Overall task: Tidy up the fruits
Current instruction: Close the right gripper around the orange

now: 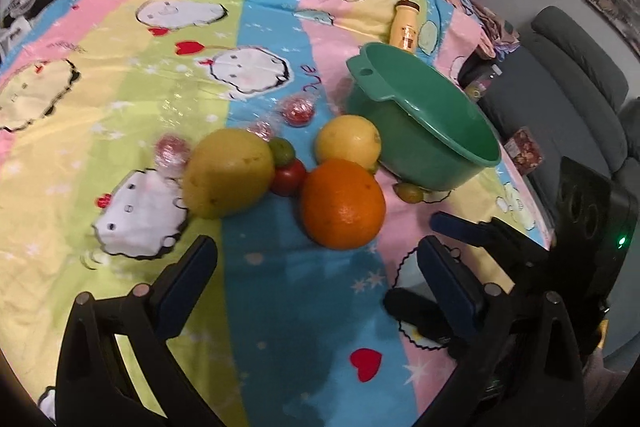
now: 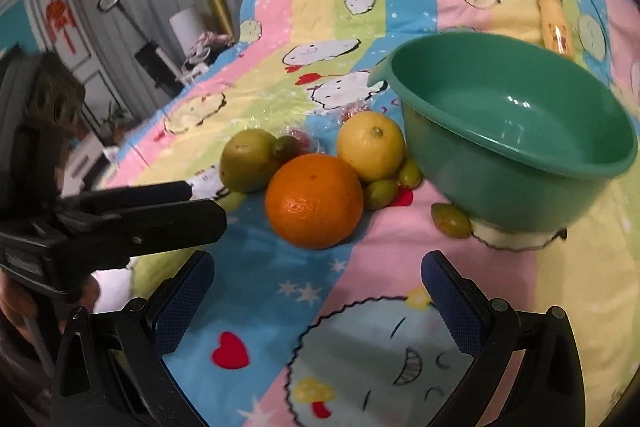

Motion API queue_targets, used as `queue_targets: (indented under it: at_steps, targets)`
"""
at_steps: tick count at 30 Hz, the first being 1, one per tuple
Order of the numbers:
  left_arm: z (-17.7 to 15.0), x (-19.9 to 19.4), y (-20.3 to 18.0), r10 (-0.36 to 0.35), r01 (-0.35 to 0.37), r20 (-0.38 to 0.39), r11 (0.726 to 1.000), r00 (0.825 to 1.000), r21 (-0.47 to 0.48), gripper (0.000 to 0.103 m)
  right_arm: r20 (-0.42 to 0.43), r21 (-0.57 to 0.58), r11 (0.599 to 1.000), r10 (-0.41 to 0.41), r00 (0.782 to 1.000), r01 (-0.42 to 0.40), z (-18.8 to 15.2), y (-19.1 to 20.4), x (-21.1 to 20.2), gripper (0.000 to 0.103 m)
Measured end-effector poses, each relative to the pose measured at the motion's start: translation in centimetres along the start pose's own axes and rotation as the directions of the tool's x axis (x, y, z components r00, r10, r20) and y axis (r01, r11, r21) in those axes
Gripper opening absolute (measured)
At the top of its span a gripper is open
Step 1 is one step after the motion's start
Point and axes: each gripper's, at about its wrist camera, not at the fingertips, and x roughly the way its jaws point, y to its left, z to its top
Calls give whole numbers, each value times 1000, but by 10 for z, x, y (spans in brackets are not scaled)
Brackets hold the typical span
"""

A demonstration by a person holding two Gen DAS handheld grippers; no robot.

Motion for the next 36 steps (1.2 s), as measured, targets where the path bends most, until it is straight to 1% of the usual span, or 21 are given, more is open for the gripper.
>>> queue_targets:
  at_steps: [3, 6, 8, 9, 10, 11, 12, 15, 18, 19, 20, 21, 24, 27, 29, 33, 36]
  targets:
    - [2, 8, 3, -41, 40, -21, 998, 999, -40, 88, -6, -7, 999, 34, 999, -34, 3, -2, 8, 103]
    - [5, 13, 2, -49, 48, -29, 998, 998, -44, 81, -3, 16, 997, 76, 997, -76, 7, -5, 16, 102]
    - [7, 17, 2, -64, 63, -37, 997, 997, -46, 78, -3, 24, 996, 83, 997, -83, 9, -6, 22, 98]
    - [8, 18, 1, -68, 66, -39, 997, 997, -44, 76, -3, 30, 996, 84, 996, -84, 10, -7, 24, 97]
    - [10, 21, 2, -70, 68, -42, 997, 997, -40, 74, -6, 36, 995, 88, 996, -88, 11, -8, 27, 95]
    - [11, 23, 1, -72, 70, -46, 997, 996, -40, 73, -3, 41, 994, 97, 995, -97, 13, -8, 30, 89]
    - [12, 25, 1, -75, 73, -49, 996, 996, -42, 72, -7, 46, 993, 110, 994, -109, 14, -9, 32, 87]
    - [15, 30, 1, -84, 82, -53, 996, 995, -45, 69, -6, 40, 995, 93, 996, -93, 18, -10, 36, 87]
    - [18, 34, 2, -89, 86, -57, 995, 994, -49, 68, -8, 49, 993, 106, 994, -105, 20, -12, 40, 87]
    - [18, 35, 3, -93, 90, -62, 995, 994, -54, 65, -11, 50, 993, 112, 994, -111, 21, -12, 41, 85]
    - [19, 36, 3, -99, 95, -64, 994, 993, -58, 61, -14, 49, 992, 119, 993, -118, 21, -11, 42, 80]
    - [19, 37, 3, -105, 102, -67, 993, 992, -59, 58, -20, 47, 991, 125, 992, -124, 22, -11, 43, 78]
    - [19, 40, 3, -111, 106, -71, 992, 991, -66, 58, -27, 45, 993, 114, 993, -112, 22, -10, 45, 77]
    - [18, 39, 2, -107, 103, -65, 992, 992, -67, 57, -29, 53, 993, 108, 994, -106, 21, -11, 45, 75]
    - [18, 40, 1, -105, 101, -63, 993, 992, -68, 57, -33, 49, 995, 87, 996, -85, 22, -11, 45, 68]
    - [17, 37, -2, -99, 96, -59, 994, 993, -58, 56, -21, 50, 995, 84, 996, -83, 21, -10, 43, 68]
    - [16, 30, -6, -93, 90, -56, 995, 994, -50, 56, -14, 60, 993, 99, 995, -98, 18, -8, 38, 67]
